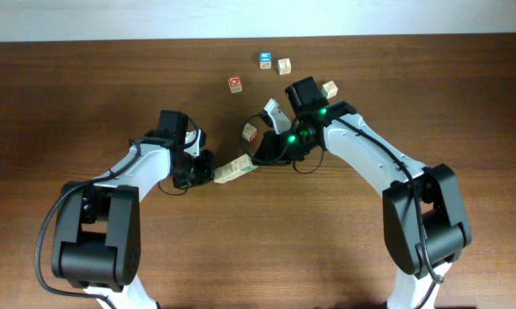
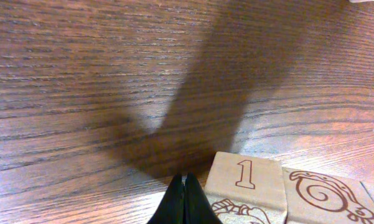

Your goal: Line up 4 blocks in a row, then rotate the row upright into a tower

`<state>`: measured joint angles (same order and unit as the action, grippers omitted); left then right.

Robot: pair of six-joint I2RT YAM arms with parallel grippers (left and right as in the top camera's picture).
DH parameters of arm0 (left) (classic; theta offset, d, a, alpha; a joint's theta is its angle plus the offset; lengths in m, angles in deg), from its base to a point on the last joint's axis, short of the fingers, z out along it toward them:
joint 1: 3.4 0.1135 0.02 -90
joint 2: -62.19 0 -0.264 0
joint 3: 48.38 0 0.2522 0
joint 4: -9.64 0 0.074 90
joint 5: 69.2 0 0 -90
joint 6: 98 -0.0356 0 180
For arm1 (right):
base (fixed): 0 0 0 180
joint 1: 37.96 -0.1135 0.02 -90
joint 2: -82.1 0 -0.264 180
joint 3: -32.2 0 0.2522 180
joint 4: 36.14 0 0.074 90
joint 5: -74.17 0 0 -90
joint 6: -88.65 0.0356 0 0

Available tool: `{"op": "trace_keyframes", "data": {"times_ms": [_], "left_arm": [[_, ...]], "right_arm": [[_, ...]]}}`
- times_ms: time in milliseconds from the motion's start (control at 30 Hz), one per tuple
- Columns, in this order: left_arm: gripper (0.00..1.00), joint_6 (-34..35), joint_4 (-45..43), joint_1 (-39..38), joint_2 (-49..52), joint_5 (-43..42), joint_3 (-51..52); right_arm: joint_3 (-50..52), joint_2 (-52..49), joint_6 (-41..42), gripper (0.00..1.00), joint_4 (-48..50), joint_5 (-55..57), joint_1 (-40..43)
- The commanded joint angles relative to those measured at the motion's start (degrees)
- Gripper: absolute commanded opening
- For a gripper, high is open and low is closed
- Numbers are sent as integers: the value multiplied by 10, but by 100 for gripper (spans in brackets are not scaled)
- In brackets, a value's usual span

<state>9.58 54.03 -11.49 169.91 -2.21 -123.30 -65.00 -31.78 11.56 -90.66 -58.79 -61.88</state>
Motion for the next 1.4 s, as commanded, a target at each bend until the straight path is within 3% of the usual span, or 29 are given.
{"op": "trace_keyframes", "data": {"times_ms": [0, 1000, 1200, 1367], "left_arm": [[0, 2, -7, -19, -3, -100, -5], [0, 2, -1, -19, -3, -100, -5], [0, 2, 24, -15, -3, -59, -5], [0, 40, 61, 57, -3, 94, -5]], "right_arm": [[-2, -7, 11, 4, 7, -1, -43], [-2, -9, 75, 4, 66, 112, -60], [-2, -9, 76, 4, 81, 129, -60], [-2, -9, 75, 4, 87, 128, -60]]}}
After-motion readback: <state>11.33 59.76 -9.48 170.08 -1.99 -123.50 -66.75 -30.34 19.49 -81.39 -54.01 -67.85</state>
